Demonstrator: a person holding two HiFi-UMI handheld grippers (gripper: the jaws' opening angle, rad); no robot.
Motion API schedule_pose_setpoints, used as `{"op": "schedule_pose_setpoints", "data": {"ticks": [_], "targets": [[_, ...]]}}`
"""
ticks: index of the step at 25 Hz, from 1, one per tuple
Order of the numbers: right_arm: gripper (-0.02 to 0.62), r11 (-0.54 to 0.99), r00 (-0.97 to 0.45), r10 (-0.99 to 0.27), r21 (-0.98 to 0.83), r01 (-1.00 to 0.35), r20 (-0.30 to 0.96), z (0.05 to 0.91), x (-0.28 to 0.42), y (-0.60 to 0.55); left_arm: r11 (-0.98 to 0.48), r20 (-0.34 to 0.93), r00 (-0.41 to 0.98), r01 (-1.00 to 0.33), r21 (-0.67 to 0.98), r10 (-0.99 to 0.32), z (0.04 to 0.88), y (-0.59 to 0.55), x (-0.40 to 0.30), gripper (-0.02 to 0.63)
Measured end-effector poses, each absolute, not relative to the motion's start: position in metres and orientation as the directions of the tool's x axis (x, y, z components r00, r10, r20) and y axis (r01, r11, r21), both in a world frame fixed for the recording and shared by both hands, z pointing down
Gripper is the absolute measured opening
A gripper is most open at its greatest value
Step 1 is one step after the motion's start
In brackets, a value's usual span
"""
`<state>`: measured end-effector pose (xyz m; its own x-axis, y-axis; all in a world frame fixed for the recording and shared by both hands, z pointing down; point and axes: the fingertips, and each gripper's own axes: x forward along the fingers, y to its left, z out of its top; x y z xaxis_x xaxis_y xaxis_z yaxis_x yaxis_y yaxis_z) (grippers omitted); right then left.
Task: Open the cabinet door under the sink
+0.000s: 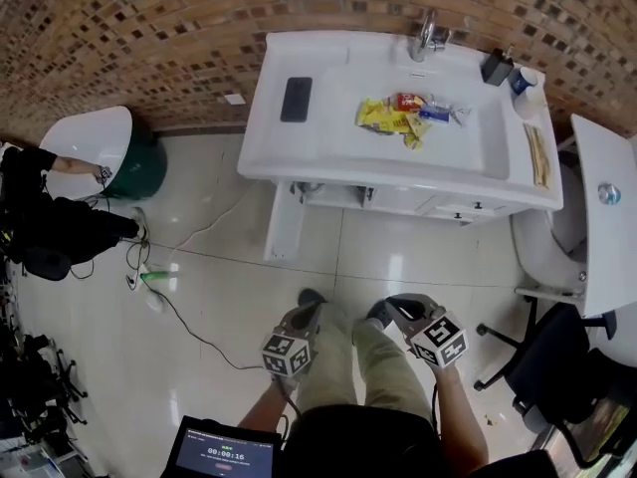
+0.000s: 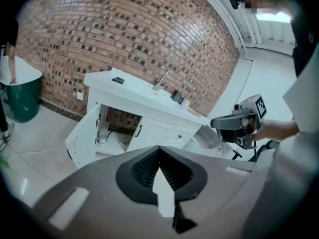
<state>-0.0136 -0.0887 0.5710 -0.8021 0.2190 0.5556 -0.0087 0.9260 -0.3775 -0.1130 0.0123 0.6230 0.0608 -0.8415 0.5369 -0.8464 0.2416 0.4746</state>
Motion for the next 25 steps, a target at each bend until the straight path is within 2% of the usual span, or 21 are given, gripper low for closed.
{"op": "schedule_pose_setpoints", "data": {"ticks": [8,13,16,22,25], "targets": [[-0.008,0.948,-0.829,0.161,-0.319,-0.022,0.536,0.521,0.018,-0.071,0.105,0.459,0.135,-0.882,0.460,-0.878,0.536,0.023,-0.071,0.014],[-0.009,0.968,-0.832,0.122,-0.250,-0.021,0.542,0.493,0.006,-0.038,0.019,0.399,0.191,-0.885,0.466,-0.897,0.504,0.058,-0.057,0.014],[-0.008,0.975,-0.842,0.139,-0.220,0.025,0.522,0.476,-0.013,0.011,-0.014,0.383,0.202,-0.897,0.441,-0.902,0.494,0.090,-0.058,0.014],[-0.008,0.964,-0.826,0.265,-0.162,0.212,0.498,0.455,-0.039,0.166,-0.008,0.383,0.195,-0.898,0.440,-0.903,0.488,0.167,-0.058,0.015],[-0.008,0.970,-0.825,0.243,-0.140,0.199,0.511,0.455,-0.041,0.203,-0.036,0.356,0.214,-0.895,0.446,-0.910,0.478,0.179,-0.055,0.015]]}}
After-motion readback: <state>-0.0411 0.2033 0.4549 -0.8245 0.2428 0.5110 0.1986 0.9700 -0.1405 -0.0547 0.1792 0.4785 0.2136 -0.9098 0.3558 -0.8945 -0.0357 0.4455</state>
